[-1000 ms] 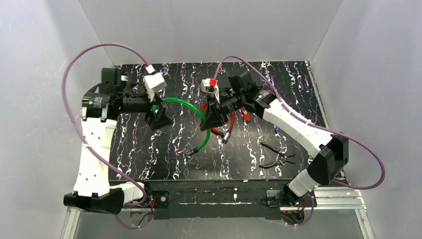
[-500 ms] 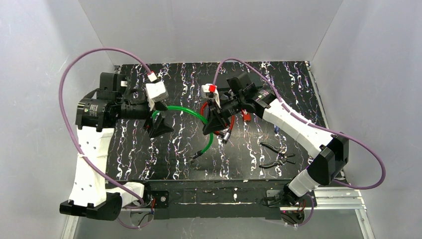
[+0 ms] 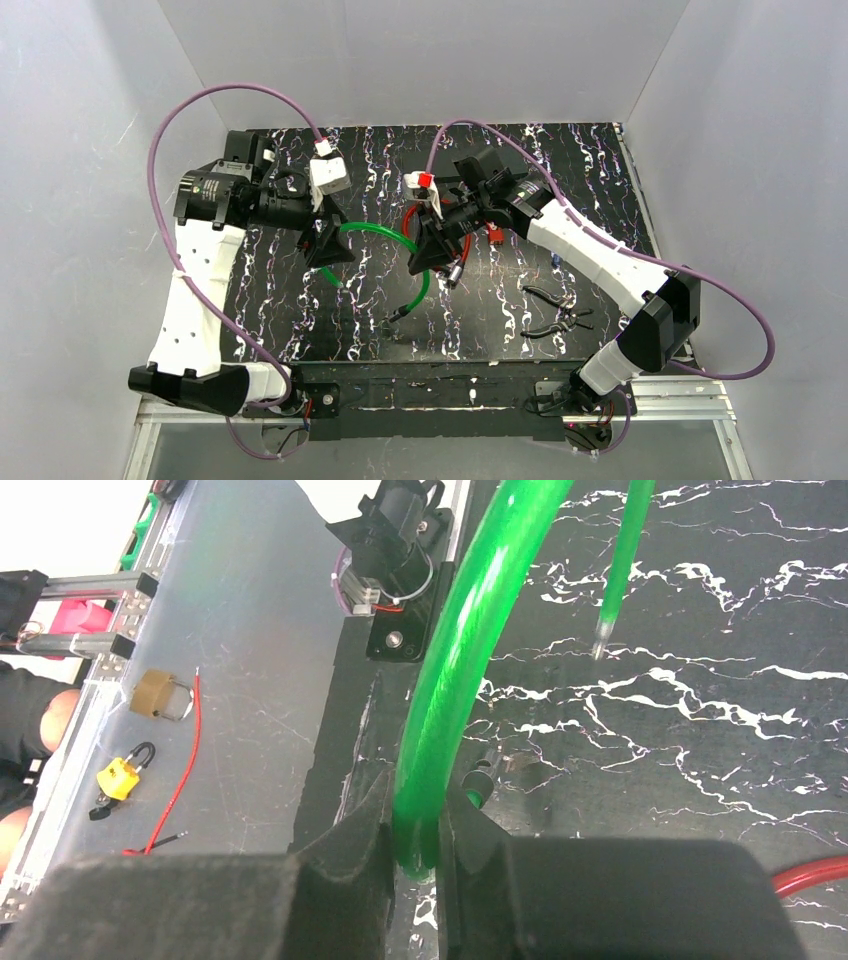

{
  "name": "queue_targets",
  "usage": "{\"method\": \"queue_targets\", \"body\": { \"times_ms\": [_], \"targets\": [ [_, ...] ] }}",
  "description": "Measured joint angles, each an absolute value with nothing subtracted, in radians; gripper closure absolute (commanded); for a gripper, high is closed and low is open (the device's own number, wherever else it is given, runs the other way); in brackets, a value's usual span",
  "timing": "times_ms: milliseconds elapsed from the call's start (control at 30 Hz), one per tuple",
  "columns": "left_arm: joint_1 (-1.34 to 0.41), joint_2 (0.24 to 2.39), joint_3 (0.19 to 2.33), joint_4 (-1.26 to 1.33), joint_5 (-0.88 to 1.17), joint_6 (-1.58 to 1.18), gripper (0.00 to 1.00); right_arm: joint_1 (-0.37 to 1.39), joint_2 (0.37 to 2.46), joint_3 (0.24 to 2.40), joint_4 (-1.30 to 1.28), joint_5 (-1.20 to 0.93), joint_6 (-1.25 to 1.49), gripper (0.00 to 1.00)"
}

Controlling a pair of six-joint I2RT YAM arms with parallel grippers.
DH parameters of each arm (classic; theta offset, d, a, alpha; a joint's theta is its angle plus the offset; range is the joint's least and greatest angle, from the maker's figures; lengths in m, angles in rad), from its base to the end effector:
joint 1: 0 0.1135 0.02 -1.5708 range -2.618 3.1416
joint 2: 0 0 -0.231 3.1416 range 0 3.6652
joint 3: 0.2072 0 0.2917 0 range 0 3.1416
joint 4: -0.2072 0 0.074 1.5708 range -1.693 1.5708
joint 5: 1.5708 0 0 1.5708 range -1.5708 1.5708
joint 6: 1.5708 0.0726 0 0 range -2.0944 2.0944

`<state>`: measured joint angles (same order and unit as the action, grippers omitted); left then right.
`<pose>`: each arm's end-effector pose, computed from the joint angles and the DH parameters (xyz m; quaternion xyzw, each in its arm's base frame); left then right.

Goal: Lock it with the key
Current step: Pick up the lock from the center of the board.

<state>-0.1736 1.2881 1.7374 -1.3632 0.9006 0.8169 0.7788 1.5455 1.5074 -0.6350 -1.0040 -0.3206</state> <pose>0.2456 -0.1008 0.4191 0.5285 0.6831 -0.2990 0.4058 0.2346 0.3176 0.3231 -0.5906 0.5644 0.5086 0.2720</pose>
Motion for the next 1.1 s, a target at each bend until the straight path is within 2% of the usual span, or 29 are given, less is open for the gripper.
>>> {"method": "queue_targets", "body": {
  "times_ms": [100, 233, 267, 433, 467, 533, 600, 633, 667, 833, 1100],
  "targets": [
    [-0.178, 1.294, 1.707, -1.361, 0.899, 0.806, 0.48, 0.788, 1.546, 1.507, -0.636, -1.006, -0.32, 0.99],
    [-0.179, 1.27, 1.677, -1.35, 0.92, 0.8, 0.49, 0.796, 1.546, 1.507, -0.634, -1.006, -0.319, 0.99],
    [-0.179, 1.261, 1.669, -1.347, 0.926, 0.799, 0.54, 0.799, 1.546, 1.507, -0.634, -1.006, -0.319, 0.99],
    [-0.18, 1.226, 1.653, -1.339, 0.946, 0.782, 0.96, 0.802, 1.546, 1.508, -0.632, -1.022, -0.319, 0.99],
    [-0.18, 1.224, 1.651, -1.337, 0.95, 0.771, 1.0, 0.802, 1.546, 1.509, -0.629, -1.023, -0.316, 0.95],
    [-0.181, 1.22, 1.65, -1.321, 0.951, 0.716, 1.0, 0.801, 1.546, 1.509, -0.616, -1.016, -0.3, 0.68],
    [-0.181, 1.216, 1.65, -1.28, 0.939, 0.616, 1.0, 0.797, 1.545, 1.509, -0.588, -0.987, -0.272, 0.32],
    [-0.181, 1.213, 1.65, -1.256, 0.93, 0.561, 1.0, 0.794, 1.545, 1.511, -0.567, -0.96, -0.253, 0.2],
    [-0.182, 1.206, 1.648, -1.222, 0.916, 0.497, 1.0, 0.792, 1.545, 1.514, -0.543, -0.927, -0.238, 0.16],
    [-0.185, 1.145, 1.621, -1.02, 0.842, 0.205, 1.0, 0.791, 1.542, 1.529, -0.457, -0.722, -0.198, 0.14],
    [-0.186, 1.118, 1.623, -0.88, 0.751, -0.05, 1.0, 0.745, 1.542, 1.528, -0.387, -0.38, -0.131, 0.23]
  ]
}}
